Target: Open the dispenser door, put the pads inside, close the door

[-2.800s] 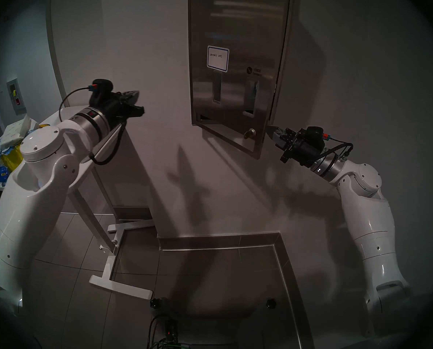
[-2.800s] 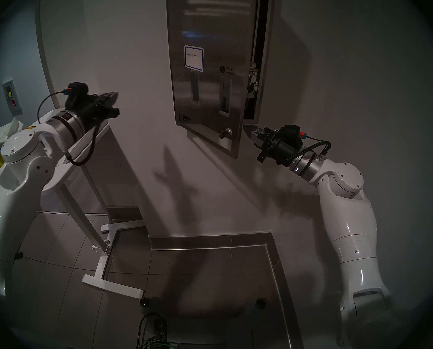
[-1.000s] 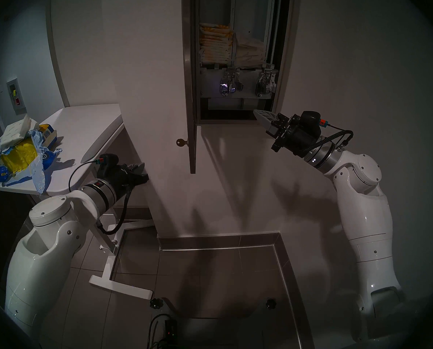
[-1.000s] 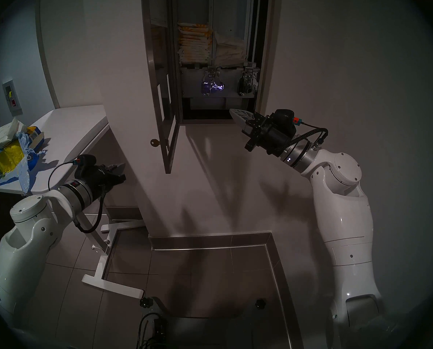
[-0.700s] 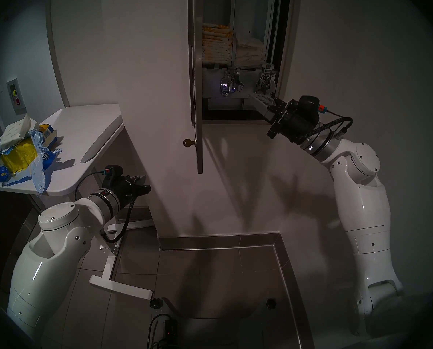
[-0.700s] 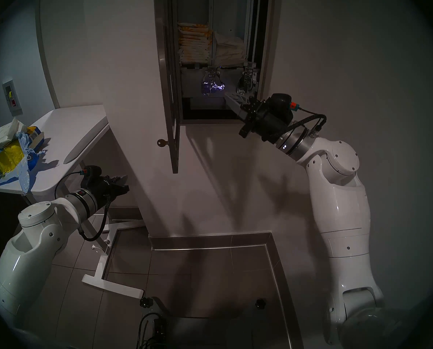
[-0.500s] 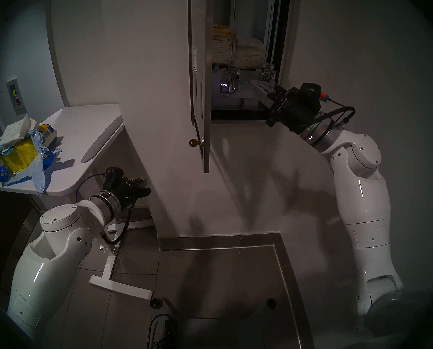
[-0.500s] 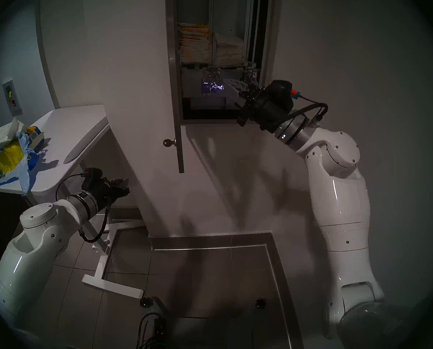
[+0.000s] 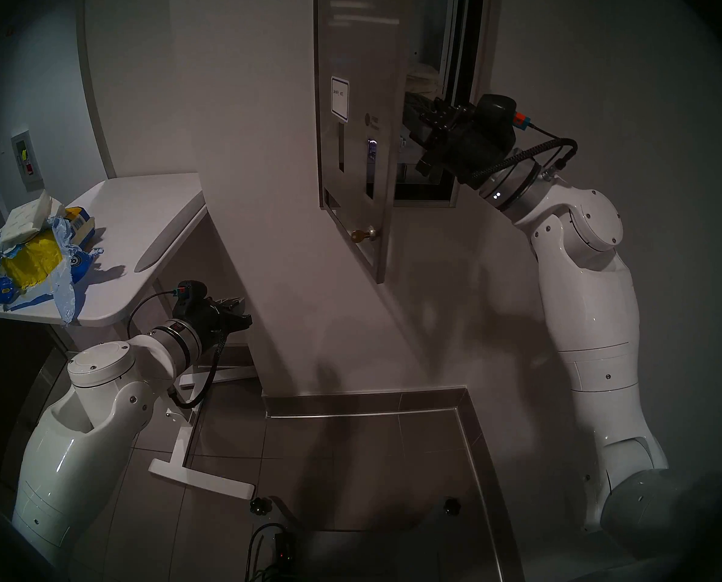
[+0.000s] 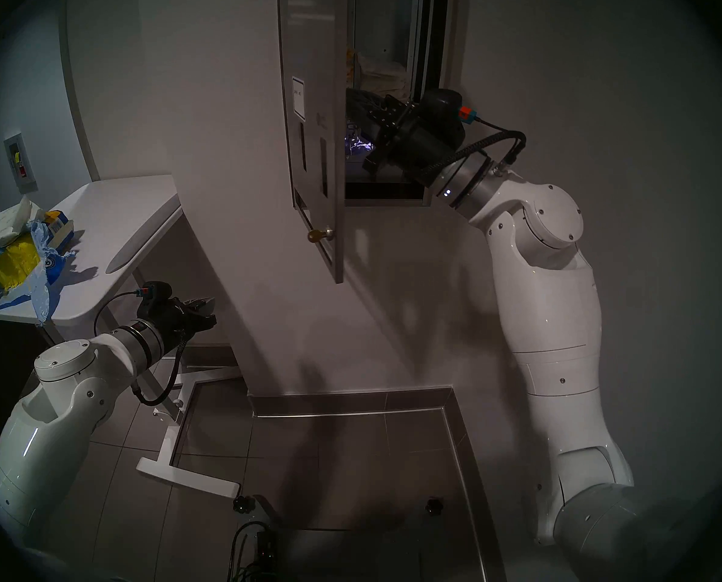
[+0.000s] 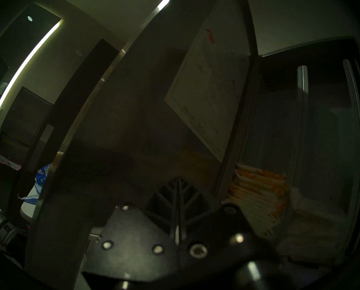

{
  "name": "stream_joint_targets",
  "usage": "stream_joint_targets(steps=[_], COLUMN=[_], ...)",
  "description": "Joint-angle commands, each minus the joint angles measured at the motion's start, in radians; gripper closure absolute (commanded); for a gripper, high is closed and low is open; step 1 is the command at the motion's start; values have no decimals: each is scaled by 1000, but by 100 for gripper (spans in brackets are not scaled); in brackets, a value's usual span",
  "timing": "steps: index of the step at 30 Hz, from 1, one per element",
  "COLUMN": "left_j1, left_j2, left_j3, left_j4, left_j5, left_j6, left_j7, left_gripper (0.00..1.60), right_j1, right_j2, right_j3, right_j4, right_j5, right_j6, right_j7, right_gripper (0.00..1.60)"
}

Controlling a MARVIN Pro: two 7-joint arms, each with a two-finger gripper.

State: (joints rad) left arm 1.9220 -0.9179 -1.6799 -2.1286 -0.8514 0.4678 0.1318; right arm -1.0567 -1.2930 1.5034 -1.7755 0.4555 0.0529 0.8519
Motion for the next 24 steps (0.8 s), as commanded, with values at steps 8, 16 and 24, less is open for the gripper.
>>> stream_joint_targets(steps=[8, 16, 24], left_j1=[-19, -18, -18], left_j2=[-3, -5, -8], left_j3=[-12, -13, -14], left_j4=[-18, -16, -15], left_j5=[6, 11, 16], left_j6=[-25, -30, -32], left_j7=[-16, -23, -29], left_gripper=[90, 90, 90], right_j1=[164, 228, 293], right_j2=[-102, -161, -244], right_j3=[-80, -129, -171], right_j4=[22, 72, 125], right_j5=[-24, -50, -116], right_j6=[14, 27, 37], right_j7=[6, 26, -4], right_gripper=[160, 160, 160])
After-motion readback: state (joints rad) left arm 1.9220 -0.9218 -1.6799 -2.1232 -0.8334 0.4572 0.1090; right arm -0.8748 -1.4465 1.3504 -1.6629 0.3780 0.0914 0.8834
